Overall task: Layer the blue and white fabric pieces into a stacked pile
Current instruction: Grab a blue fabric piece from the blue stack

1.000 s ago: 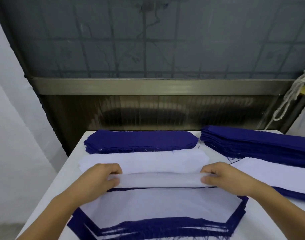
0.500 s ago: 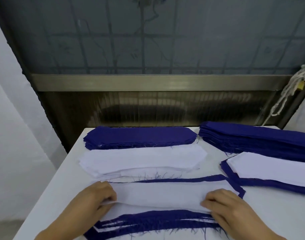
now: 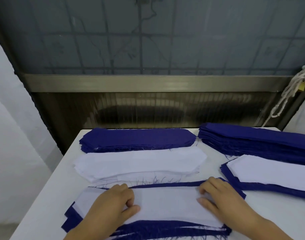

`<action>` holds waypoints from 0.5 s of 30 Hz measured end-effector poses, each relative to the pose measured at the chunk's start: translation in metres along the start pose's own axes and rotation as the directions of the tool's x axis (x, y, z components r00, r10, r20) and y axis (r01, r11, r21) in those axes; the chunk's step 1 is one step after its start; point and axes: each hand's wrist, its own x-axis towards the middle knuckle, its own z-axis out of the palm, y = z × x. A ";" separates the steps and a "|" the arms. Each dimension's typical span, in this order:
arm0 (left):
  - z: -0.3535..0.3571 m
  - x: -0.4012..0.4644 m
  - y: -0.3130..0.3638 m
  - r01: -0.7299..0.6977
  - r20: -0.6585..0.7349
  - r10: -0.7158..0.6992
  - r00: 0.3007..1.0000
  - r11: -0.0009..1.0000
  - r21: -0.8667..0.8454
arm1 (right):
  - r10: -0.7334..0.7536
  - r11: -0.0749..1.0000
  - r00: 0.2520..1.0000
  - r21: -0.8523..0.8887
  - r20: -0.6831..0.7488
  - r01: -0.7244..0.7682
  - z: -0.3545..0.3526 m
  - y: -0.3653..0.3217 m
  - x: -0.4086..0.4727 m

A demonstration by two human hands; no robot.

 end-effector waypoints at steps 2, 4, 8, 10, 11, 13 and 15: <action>0.002 -0.003 -0.004 0.001 0.014 -0.001 1.000 1.000 0.016 | 0.026 0.997 0.999 -0.067 0.018 -0.025 -0.004 0.012 0.001; 0.000 -0.005 -0.008 0.010 0.043 -0.011 0.999 1.000 0.019 | 0.039 0.994 0.998 -0.106 0.051 -0.033 -0.008 0.020 0.004; -0.024 0.000 -0.028 0.103 0.128 -0.109 0.986 0.993 0.053 | 0.078 0.989 0.993 -0.136 0.092 -0.065 -0.020 0.034 0.019; -0.034 0.013 -0.031 0.116 0.140 -0.122 0.983 0.992 0.050 | 0.103 0.990 0.992 -0.103 0.077 -0.095 -0.025 0.035 0.037; -0.037 0.024 -0.029 0.106 0.125 -0.112 0.986 0.993 0.053 | 0.111 0.992 0.992 -0.064 0.059 -0.107 -0.026 0.033 0.049; -0.036 0.051 -0.021 0.097 0.052 -0.099 0.994 0.994 0.046 | 0.100 0.995 0.995 0.007 0.024 -0.100 -0.023 0.027 0.079; -0.031 0.082 -0.013 0.089 -0.047 -0.087 0.995 0.995 0.034 | 0.085 0.995 0.996 0.048 -0.006 -0.085 -0.016 0.021 0.113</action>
